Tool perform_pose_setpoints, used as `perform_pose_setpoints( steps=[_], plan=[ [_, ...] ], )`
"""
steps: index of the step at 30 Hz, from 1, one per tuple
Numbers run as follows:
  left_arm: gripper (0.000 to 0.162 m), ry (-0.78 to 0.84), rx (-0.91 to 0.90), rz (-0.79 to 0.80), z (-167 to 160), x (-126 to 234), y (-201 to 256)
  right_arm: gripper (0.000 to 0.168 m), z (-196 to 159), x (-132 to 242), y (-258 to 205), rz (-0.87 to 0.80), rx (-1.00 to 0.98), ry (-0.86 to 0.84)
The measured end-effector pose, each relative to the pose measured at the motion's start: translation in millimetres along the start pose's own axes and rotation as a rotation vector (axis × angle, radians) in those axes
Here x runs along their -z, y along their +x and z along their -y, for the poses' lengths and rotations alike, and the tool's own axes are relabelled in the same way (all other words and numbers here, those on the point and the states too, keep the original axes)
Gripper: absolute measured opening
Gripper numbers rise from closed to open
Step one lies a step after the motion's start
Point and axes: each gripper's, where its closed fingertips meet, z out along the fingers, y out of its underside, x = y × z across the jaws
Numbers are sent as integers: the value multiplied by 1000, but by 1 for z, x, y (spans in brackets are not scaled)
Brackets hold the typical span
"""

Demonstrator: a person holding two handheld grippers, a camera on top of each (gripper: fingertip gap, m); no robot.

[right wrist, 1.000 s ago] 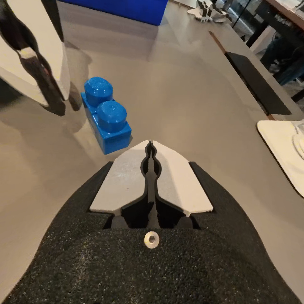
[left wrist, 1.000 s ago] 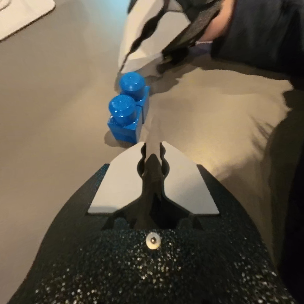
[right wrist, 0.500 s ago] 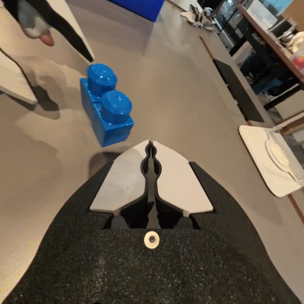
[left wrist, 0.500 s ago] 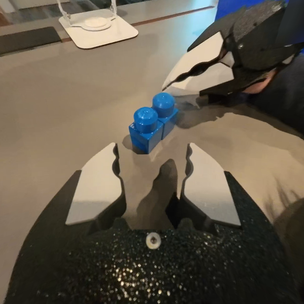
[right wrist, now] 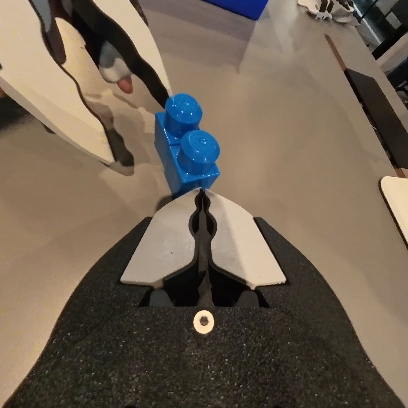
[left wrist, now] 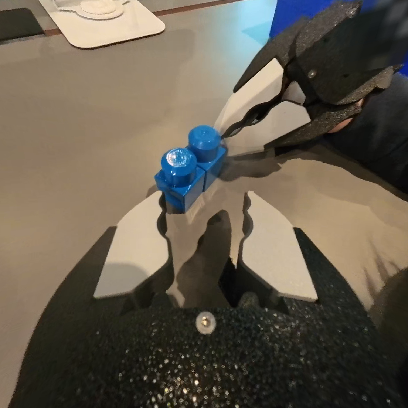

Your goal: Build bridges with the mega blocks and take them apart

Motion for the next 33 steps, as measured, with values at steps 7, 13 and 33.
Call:
perform_pose_setpoints(
  steps=[7, 13, 33],
  plan=[
    [65, -23, -85, -93, 2, -3, -6, 0, 1, 2, -12, -25, -36, -24],
    [80, -59, -115, -179, 5, -5, -13, 0, 6, 8, -29, -32, 5, -53],
    [121, -38, 47, 179, 7, -32, -22, 0, 17, 18, 28, -166, -48, 143]
  ],
)
